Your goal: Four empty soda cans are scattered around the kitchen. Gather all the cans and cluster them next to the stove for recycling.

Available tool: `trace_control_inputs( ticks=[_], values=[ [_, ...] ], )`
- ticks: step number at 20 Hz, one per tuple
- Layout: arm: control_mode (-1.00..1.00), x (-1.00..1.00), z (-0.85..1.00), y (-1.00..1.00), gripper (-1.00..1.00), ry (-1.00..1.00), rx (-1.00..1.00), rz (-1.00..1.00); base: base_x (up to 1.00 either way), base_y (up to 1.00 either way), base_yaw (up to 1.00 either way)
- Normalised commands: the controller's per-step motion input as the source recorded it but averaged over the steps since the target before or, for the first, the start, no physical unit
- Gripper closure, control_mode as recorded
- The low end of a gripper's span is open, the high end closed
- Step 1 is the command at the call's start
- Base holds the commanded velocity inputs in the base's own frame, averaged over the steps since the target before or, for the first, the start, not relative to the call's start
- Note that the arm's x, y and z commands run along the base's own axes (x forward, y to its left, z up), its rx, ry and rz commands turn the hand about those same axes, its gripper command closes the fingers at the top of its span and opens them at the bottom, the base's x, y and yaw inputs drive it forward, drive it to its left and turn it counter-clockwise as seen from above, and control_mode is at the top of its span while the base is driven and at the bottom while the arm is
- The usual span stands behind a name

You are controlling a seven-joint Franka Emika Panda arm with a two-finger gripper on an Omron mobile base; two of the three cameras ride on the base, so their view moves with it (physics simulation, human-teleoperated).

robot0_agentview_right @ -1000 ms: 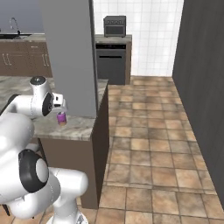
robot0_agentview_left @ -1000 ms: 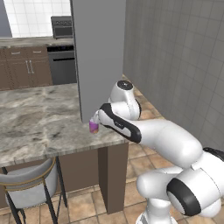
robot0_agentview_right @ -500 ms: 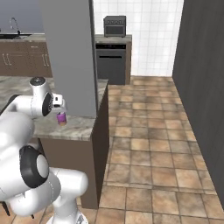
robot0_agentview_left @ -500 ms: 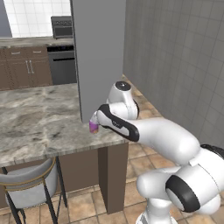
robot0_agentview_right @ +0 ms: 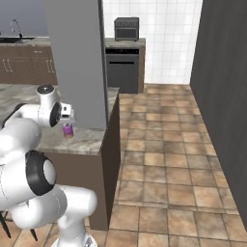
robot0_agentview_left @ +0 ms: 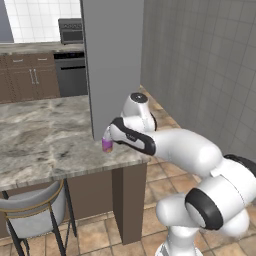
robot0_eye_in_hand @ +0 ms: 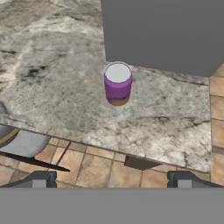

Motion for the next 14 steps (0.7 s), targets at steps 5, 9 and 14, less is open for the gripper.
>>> trace_control_inputs(
  ticks=[5,9,14],
  values=[
    [-1.0,0.16,-0.09,0.01,-1.0,0.03,0.0,0.0,0.0,0.0,0.0],
    [-1.0,0.07,-0.15,0.02,-1.0,0.03,0.0,0.0,0.0,0.0,0.0],
    [-1.0,0.05,-0.18,0.07,-1.0,0.04,0.0,0.0,0.0,0.0,0.0]
  ],
)
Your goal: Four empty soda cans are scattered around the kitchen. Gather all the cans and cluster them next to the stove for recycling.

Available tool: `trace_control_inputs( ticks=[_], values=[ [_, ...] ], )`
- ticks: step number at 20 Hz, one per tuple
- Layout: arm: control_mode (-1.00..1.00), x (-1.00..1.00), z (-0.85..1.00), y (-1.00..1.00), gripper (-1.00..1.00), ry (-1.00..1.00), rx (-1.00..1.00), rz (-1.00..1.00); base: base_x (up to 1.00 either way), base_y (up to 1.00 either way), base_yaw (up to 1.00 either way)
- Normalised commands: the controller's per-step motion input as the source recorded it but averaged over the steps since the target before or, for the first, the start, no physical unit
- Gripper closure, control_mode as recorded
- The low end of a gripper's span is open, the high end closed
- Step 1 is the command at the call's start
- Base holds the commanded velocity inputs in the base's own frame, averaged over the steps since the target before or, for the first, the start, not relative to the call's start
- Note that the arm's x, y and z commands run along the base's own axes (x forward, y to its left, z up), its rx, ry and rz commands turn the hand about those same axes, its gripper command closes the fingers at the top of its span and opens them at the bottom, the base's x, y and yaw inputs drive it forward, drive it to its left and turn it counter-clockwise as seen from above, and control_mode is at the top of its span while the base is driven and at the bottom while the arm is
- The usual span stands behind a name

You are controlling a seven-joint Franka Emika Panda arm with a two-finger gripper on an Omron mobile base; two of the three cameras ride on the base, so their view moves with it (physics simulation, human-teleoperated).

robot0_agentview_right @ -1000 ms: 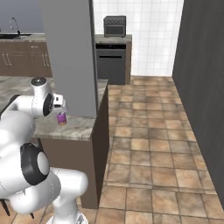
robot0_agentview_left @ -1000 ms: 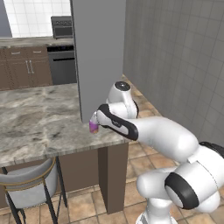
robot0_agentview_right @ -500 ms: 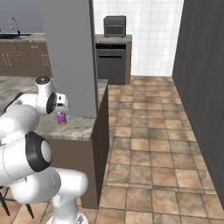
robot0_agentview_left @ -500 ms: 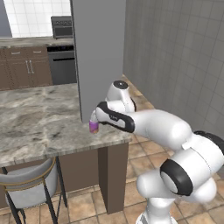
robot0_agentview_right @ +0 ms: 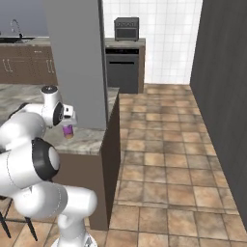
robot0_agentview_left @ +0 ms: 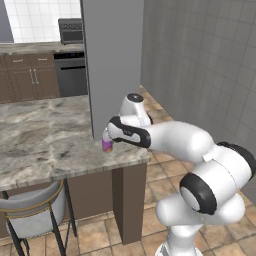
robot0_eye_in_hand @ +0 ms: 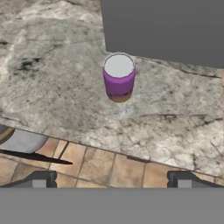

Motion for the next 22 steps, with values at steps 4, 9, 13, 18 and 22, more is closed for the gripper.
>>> trace_control_inputs(
  ticks=[4,9,13,18,22],
  values=[
    [-1.0,0.07,-0.13,0.08,-1.0,0.01,0.0,0.0,0.0,0.0,0.0],
    [-1.0,0.15,-0.06,0.06,-1.0,0.0,0.0,0.0,0.0,0.0,0.0],
    [-1.0,0.14,-0.08,0.04,-1.0,0.0,0.0,0.0,0.0,0.0,0.0],
    [-1.0,0.08,-0.13,0.05,-1.0,0.0,0.0,0.0,0.0,0.0,0.0],
    [-1.0,0.08,-0.13,0.07,-1.0,0.0,0.0,0.0,0.0,0.0,0.0]
  ],
)
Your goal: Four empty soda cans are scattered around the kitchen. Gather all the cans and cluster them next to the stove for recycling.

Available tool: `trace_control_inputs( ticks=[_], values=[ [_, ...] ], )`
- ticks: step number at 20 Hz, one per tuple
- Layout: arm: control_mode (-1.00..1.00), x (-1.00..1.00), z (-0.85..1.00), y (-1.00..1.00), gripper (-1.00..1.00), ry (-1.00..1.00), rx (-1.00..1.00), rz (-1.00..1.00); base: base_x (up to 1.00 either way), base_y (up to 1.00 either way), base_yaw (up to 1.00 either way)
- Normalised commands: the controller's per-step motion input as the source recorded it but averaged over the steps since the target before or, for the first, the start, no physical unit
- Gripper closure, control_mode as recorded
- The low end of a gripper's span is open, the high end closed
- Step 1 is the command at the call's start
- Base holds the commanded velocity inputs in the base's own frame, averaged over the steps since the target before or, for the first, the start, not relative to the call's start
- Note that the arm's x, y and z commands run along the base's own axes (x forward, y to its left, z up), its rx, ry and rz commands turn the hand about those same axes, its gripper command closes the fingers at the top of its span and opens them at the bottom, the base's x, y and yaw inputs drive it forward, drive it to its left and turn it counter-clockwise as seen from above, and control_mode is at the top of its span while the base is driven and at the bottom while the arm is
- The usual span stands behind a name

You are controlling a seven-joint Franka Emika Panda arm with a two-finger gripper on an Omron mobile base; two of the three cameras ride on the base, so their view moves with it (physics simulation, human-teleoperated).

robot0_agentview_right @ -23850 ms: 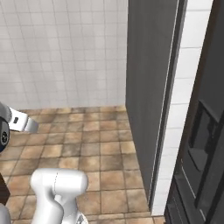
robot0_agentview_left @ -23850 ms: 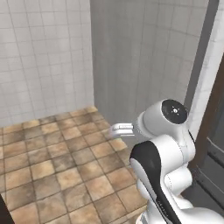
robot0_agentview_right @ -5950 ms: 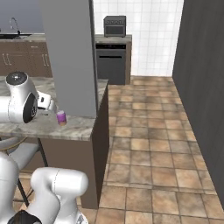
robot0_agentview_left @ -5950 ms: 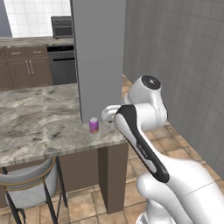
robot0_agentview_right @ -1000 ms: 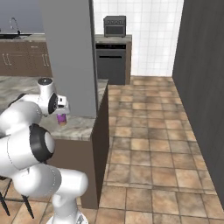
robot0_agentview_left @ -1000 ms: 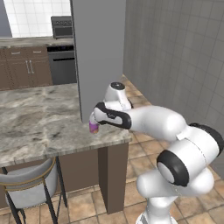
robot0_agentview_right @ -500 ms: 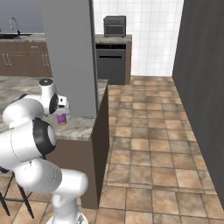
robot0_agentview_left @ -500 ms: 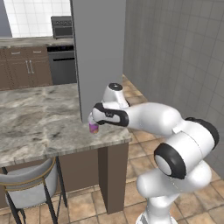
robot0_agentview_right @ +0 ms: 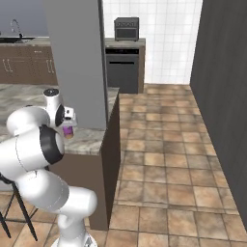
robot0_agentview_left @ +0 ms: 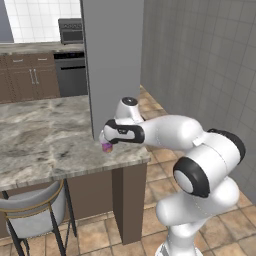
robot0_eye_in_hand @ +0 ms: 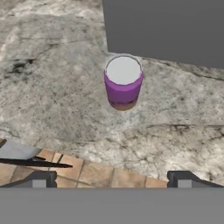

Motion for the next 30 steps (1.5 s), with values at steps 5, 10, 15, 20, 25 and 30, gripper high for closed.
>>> trace_control_inputs(
  ticks=[5,10,15,20,25,30],
  values=[
    [-1.0,0.07,-0.09,0.05,-1.0,0.0,0.0,0.0,0.0,0.0,0.0],
    [-1.0,0.16,-0.11,0.06,-1.0,0.02,0.0,0.0,0.0,0.0,0.0],
    [-1.0,0.19,-0.06,0.04,-1.0,0.03,0.0,0.0,0.0,0.0,0.0],
    [-1.0,0.19,-0.02,0.06,-1.0,0.01,0.0,0.0,0.0,0.0,0.0],
    [-1.0,0.16,-0.04,0.08,-1.0,0.0,0.0,0.0,0.0,0.0,0.0],
    [-1.0,0.11,-0.11,0.01,-1.0,0.01,0.0,0.0,0.0,0.0,0.0]
  ],
)
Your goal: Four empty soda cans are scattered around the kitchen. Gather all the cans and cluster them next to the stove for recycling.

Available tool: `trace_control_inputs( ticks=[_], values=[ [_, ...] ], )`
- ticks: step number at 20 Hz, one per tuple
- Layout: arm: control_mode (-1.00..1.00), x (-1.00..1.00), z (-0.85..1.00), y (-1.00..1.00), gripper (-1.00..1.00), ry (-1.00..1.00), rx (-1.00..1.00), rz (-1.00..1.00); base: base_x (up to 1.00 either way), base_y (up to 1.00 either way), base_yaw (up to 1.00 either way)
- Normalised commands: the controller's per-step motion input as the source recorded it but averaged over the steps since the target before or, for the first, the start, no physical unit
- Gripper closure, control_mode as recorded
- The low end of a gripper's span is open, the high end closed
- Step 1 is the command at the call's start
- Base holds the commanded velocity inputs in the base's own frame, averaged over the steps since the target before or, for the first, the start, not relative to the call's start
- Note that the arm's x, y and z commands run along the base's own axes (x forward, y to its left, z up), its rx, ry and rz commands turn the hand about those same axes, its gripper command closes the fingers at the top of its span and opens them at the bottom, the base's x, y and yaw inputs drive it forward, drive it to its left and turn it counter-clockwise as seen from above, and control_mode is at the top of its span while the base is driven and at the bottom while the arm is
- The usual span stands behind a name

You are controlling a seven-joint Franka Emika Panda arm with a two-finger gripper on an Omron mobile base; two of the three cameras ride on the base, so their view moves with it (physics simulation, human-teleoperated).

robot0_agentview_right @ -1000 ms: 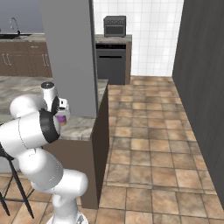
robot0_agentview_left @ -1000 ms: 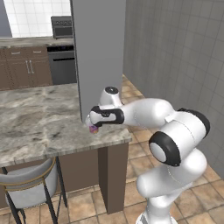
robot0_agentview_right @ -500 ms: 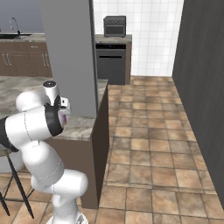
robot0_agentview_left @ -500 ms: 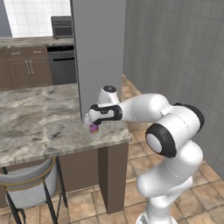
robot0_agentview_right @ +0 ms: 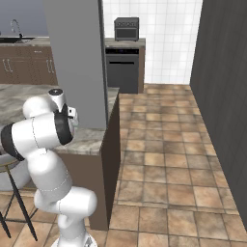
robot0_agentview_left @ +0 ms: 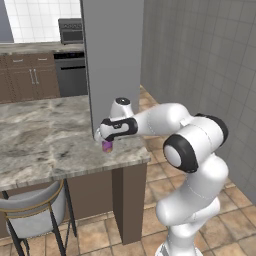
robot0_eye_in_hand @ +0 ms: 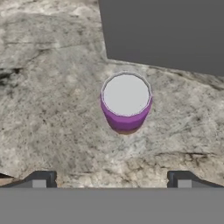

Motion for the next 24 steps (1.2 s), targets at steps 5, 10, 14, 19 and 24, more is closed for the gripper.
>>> trace_control_inputs(
  ticks=[5,10,14,19,24],
  values=[
    [-1.0,0.14,-0.14,0.0,-1.0,0.02,0.0,0.0,0.0,0.0,0.0],
    [-1.0,0.16,-0.09,0.0,-1.0,0.01,0.0,0.0,0.0,0.0,0.0],
    [-1.0,0.18,-0.06,0.01,-1.0,0.0,0.0,0.0,0.0,0.0,0.0],
    [-1.0,0.16,-0.05,0.05,-1.0,0.0,0.0,0.0,0.0,0.0,0.0],
    [-1.0,0.15,-0.09,0.07,-1.0,0.01,0.0,0.0,0.0,0.0,0.0]
  ],
)
